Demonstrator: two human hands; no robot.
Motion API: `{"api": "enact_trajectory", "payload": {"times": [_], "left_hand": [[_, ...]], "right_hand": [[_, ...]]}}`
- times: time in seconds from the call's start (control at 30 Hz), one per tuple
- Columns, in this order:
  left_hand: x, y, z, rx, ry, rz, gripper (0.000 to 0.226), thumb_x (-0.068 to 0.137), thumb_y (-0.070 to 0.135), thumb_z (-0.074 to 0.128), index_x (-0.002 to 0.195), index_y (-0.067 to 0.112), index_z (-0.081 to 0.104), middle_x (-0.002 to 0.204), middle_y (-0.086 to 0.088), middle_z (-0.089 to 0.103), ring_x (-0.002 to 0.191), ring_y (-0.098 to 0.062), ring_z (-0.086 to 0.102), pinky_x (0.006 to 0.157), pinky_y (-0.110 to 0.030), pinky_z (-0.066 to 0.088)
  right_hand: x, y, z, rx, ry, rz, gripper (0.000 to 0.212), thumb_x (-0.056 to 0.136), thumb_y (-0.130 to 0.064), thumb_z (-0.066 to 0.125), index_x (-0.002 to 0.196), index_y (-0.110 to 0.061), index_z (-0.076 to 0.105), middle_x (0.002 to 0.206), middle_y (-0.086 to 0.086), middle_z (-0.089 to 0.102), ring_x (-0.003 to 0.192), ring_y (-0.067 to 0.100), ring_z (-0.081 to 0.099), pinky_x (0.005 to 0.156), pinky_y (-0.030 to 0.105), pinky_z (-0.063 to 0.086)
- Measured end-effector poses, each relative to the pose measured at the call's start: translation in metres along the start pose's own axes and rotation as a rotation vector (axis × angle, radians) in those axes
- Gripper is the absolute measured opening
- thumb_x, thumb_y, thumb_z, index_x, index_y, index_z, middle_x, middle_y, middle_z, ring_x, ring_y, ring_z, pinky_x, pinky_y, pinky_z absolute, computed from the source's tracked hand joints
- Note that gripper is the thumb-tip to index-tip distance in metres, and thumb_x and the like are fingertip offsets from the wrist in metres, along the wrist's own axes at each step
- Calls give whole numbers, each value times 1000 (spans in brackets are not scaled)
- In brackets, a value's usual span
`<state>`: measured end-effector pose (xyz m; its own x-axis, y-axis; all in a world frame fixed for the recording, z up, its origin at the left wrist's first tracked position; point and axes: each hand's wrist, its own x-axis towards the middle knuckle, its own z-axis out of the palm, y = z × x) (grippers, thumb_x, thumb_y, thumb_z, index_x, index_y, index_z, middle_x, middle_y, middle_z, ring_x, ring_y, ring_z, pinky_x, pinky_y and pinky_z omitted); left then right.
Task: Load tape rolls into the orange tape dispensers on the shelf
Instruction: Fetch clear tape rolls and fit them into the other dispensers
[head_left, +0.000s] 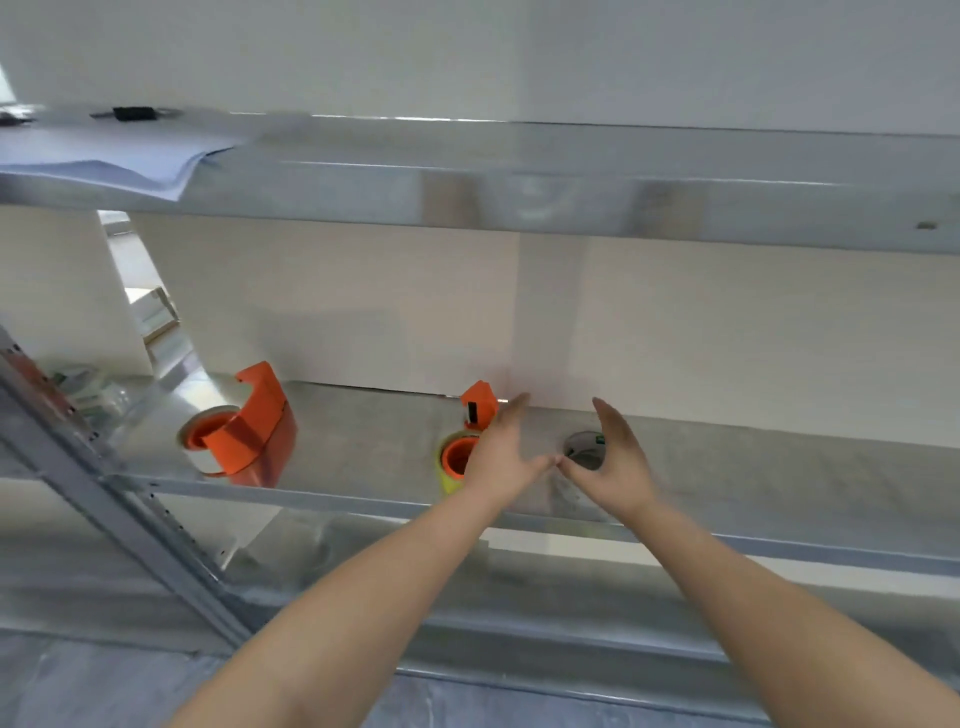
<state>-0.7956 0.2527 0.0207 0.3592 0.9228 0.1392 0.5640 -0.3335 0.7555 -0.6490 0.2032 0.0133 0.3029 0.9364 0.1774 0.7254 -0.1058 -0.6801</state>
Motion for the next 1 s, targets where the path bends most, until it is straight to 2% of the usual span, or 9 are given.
{"api": "enact_trajectory", "payload": {"times": [0.07,0.17,0.27,0.37,0.5,0.7,0.8,0.9,1.0], "left_hand": [[1,-13,-31,10,37,35,82,74,33,74,143,20,32,148,0,39,135,-18,40,105,-27,35],[3,-40,-77,-12,134,-19,80,73,35,75,141,19,36,147,0,41,135,-16,39,104,-22,32],[-2,-76,-126,8,198,-99,78,77,36,71,142,18,34,150,-1,35,138,-17,34,108,-25,29],[-12,-118,-170,61,238,-181,76,78,35,70,142,16,33,150,-4,35,137,-20,36,109,-27,30],[-26,-169,-218,196,311,-254,72,72,34,74,133,10,42,135,-14,48,121,-32,50,95,-36,43],[-40,-225,-257,194,371,-405,96,64,31,80,142,4,30,149,-16,33,138,-30,33,113,-43,32],[-42,-243,-262,120,338,-518,114,58,36,84,146,4,18,151,-16,29,141,-30,28,113,-43,30],[-40,-255,-258,-31,285,-606,130,51,42,85,149,8,7,152,-15,28,138,-32,33,111,-46,33],[-36,-260,-251,-104,250,-624,129,52,40,85,148,9,5,146,-14,38,134,-32,40,108,-45,37]], "right_hand": [[4,-28,14,-8,-3,-24,87,73,-42,71,143,-14,26,151,4,31,139,19,30,112,32,29],[10,-75,45,57,-23,-44,84,75,-46,69,142,-15,28,150,5,34,137,20,33,108,26,27],[10,-119,83,109,-46,-75,76,77,-40,69,140,-16,32,145,5,41,132,19,39,97,17,29],[3,-154,122,137,-140,-109,74,78,-35,69,139,-13,33,147,5,39,136,18,35,105,19,26],[-4,-190,169,134,-238,-99,72,79,-29,70,139,-10,34,147,9,38,137,19,33,109,20,21],[-8,-232,224,97,-484,-113,76,80,-20,67,144,-12,25,151,10,30,140,20,27,111,21,19],[-7,-249,239,111,-551,-116,75,80,-18,65,143,-12,24,148,12,34,134,23,36,106,27,33],[-6,-262,245,182,-551,-114,75,81,-10,63,144,-14,22,145,7,39,127,22,44,88,10,30],[-5,-272,251,277,-540,-93,70,86,-6,55,145,-19,19,145,1,39,131,18,41,90,4,24]]}}
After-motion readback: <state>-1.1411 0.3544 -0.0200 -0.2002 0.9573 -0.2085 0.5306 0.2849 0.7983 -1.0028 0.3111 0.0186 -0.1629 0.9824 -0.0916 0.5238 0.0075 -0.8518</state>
